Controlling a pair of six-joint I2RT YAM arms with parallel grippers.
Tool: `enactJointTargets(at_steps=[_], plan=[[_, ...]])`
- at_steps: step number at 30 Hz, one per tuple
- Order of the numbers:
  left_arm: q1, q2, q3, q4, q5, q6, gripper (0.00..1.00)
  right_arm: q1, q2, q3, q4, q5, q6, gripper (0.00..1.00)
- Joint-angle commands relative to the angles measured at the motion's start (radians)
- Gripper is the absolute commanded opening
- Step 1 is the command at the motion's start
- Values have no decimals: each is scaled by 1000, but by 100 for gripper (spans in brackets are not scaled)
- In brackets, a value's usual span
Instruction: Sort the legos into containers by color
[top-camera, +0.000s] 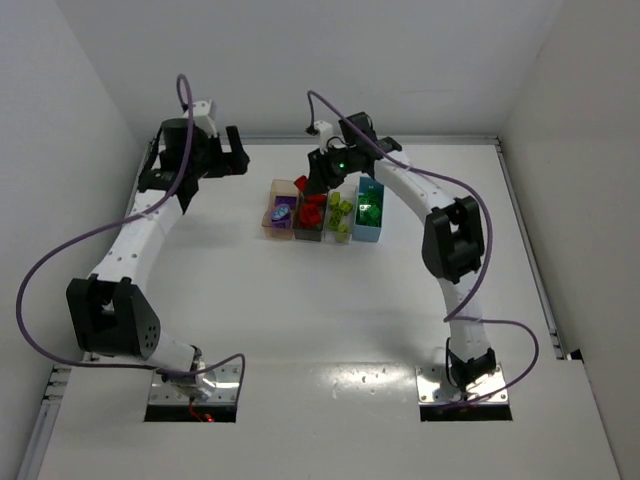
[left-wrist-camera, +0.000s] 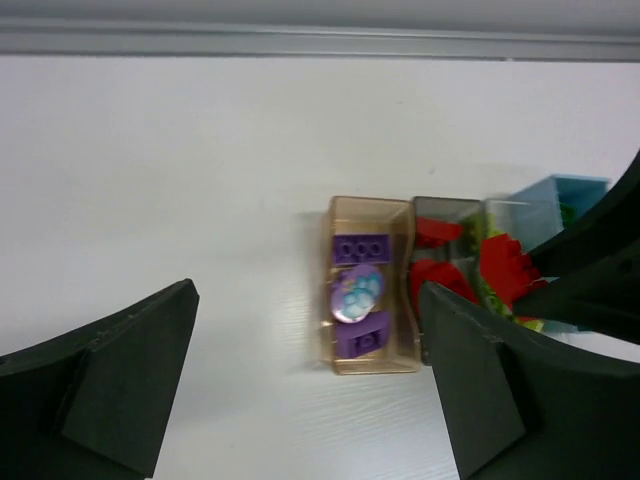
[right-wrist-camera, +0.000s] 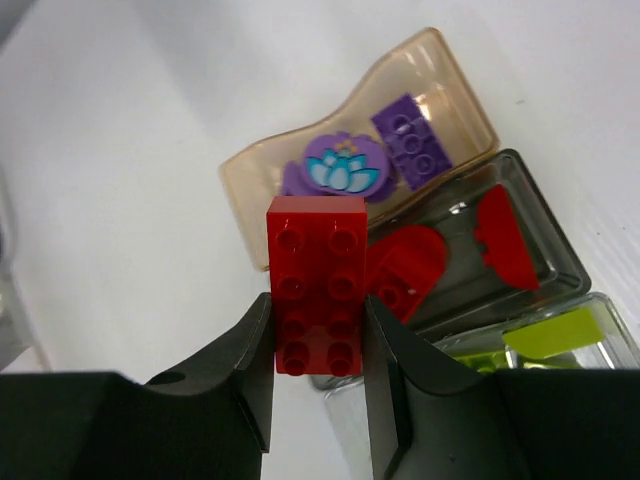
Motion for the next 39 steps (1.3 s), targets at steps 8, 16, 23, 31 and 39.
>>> enactJointTargets(at_steps=[8, 16, 23, 31, 39], plan=[[108, -58, -52, -45, 60, -12, 99, 12, 128, 130, 51, 244, 30, 7], [108, -37, -61, -34, 60, -12, 99, 21, 162, 139, 51, 267, 20, 23], [108, -2, -52, -16, 69, -32, 99, 30, 190, 148, 51, 276, 20, 38], [108, 37, -24, -16, 78, -41, 99, 30, 190, 158, 60, 305, 20, 66], [108, 37, -24, -7, 78, -41, 99, 30, 44, 193, 79, 276, 20, 70]])
